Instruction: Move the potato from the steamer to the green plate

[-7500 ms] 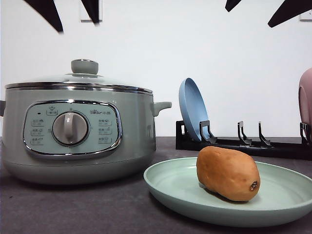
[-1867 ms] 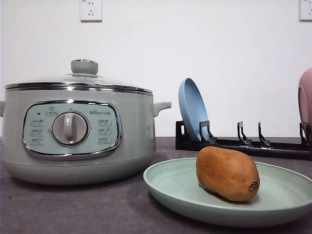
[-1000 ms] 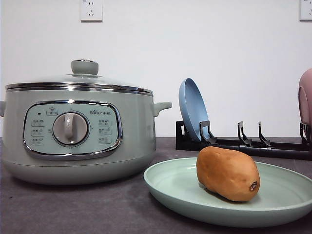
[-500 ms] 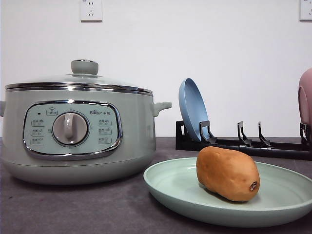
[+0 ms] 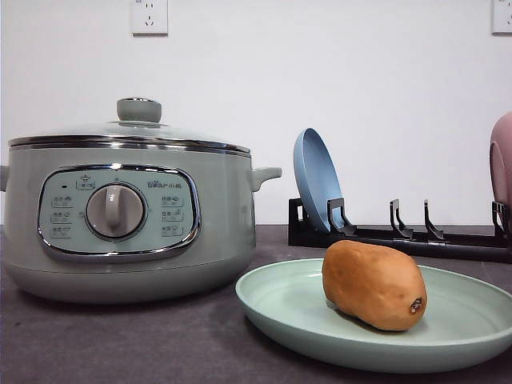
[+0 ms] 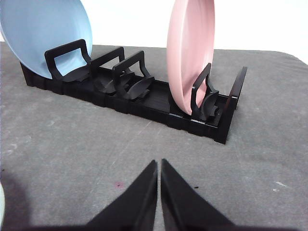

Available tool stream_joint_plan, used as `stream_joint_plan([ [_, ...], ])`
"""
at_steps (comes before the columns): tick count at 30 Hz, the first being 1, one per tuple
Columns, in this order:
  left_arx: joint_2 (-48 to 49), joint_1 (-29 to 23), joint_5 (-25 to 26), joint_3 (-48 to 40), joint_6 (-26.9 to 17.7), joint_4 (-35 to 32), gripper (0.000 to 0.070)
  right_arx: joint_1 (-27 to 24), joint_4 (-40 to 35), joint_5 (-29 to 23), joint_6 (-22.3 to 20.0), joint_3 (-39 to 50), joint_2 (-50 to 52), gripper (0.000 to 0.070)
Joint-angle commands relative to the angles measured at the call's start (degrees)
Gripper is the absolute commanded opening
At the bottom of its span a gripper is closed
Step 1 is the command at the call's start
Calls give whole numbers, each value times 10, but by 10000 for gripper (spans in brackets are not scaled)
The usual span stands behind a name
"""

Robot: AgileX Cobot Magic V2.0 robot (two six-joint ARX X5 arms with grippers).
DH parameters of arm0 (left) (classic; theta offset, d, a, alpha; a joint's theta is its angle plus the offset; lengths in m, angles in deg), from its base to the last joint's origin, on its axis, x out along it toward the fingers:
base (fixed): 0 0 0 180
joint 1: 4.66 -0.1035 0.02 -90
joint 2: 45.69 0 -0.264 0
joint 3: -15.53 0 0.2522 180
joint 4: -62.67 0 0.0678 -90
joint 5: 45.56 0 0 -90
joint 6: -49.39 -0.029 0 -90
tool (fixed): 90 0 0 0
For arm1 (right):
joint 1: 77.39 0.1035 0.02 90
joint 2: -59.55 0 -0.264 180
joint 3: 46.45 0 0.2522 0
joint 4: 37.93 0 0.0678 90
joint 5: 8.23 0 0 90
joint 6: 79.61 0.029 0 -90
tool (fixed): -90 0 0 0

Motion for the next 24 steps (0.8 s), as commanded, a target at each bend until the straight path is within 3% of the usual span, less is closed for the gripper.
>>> stream_joint_plan([
  [1, 1, -2, -2, -12, 1, 4, 0, 0, -7, 0, 10, 3, 1, 0],
  [24, 1, -2, -2, -12, 1, 4, 0, 0, -7, 0, 10, 3, 1, 0],
])
